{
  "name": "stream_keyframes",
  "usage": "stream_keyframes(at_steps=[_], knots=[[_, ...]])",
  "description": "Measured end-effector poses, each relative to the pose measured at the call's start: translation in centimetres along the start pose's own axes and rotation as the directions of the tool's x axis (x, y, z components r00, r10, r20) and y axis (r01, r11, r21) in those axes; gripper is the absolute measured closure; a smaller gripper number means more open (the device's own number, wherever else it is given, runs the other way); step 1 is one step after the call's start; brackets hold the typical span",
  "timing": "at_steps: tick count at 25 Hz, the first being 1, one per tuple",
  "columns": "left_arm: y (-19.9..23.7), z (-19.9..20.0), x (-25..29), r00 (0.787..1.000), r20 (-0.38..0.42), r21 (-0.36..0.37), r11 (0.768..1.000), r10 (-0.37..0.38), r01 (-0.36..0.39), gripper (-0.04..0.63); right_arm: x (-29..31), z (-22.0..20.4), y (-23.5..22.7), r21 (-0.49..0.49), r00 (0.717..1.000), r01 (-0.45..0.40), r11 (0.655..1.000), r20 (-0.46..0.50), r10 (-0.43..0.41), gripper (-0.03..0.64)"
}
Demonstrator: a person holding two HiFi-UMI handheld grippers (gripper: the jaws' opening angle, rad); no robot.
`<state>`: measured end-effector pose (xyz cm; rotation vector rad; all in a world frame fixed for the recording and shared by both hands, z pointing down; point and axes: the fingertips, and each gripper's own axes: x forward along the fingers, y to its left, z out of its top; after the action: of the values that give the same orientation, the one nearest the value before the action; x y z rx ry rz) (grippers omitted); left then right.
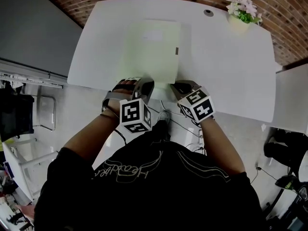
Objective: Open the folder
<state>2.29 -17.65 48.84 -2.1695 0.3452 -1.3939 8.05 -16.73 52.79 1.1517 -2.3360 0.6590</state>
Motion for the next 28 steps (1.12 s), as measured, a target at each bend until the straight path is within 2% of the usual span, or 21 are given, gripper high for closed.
stream_keyframes(at_steps=[11,28], knots=[[0.3,0.0,-0.2,1.000,-0.006,-0.034,0.999,-0.009,0.008,0.589,0.1,0.0,0.3,-0.077,0.999,-0.004,0.997,-0.044,0.001,0.614],[1.1,0.1,-0.5,1.000,-0.010,-0.081,0.997,-0.004,0.003,0.591,0.2,-0.2,0.3,-0.102,0.996,-0.029,0.994,-0.090,0.020,0.614]])
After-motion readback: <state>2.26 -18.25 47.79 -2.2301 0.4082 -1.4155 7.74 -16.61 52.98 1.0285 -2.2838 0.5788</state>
